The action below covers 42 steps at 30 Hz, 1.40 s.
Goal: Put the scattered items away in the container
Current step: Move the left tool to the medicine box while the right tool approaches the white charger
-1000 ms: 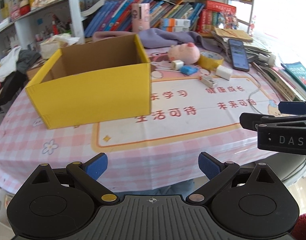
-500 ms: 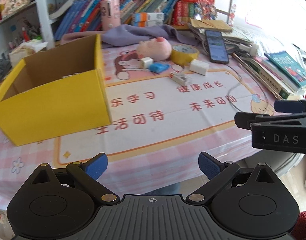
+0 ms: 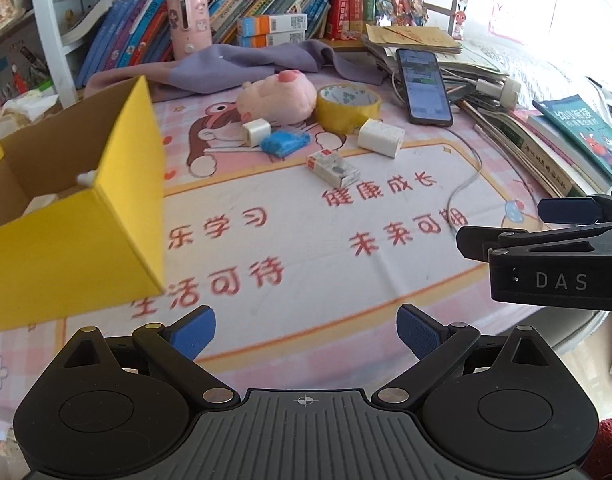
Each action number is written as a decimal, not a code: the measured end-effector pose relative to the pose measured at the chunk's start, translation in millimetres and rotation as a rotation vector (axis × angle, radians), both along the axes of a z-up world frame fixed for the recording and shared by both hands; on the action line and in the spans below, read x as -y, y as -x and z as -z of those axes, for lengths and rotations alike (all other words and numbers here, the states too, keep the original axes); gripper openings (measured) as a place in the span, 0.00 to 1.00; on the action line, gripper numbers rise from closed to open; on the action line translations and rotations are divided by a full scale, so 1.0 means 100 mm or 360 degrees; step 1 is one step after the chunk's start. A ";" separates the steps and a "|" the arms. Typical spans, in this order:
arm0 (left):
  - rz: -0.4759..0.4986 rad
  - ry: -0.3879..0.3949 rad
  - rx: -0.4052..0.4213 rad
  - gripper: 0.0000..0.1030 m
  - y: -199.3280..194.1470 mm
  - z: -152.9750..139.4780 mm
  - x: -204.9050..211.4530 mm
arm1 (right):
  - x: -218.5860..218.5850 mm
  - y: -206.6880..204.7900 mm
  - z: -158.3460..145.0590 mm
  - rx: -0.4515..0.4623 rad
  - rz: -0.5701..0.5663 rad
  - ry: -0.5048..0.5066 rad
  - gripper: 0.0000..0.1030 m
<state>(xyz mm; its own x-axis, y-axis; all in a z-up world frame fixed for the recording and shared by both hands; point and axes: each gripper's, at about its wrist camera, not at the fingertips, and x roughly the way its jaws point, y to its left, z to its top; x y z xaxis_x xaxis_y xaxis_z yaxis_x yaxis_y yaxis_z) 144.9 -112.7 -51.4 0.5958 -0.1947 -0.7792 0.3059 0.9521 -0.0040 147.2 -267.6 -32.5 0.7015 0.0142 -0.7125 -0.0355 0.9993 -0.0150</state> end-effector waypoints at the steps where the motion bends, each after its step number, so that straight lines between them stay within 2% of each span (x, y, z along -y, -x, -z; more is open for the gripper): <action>1: -0.0006 0.0001 -0.0002 0.96 -0.04 0.00 0.04 | 0.03 -0.05 0.00 -0.0003 -0.0008 0.0001 0.82; 18: -0.0182 -0.0021 0.0016 0.96 -0.68 0.01 0.59 | 0.58 -0.95 0.07 -0.0042 -0.0255 -0.0070 0.78; 25: -0.0222 -0.0034 0.0014 0.95 -0.94 0.07 0.76 | 0.72 -1.34 0.14 -0.0071 -0.0355 -0.0096 0.73; 35: -0.0247 -0.0069 -0.0018 0.93 -1.25 0.19 0.88 | 0.76 -1.78 0.25 -0.0101 -0.0484 -0.0111 0.69; 42: -0.0244 -0.0076 -0.0038 0.88 -1.41 0.28 0.94 | 0.71 -2.04 0.34 -0.0158 -0.0568 -0.0131 0.62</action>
<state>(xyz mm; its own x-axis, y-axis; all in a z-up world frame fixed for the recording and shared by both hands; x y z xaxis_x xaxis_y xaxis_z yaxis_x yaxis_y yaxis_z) 285.8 -206.7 -79.3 0.5969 -0.0656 -0.7996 0.1575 0.9868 0.0366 351.0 -339.0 -66.3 0.5695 0.3052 -0.7633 -0.3789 0.9215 0.0857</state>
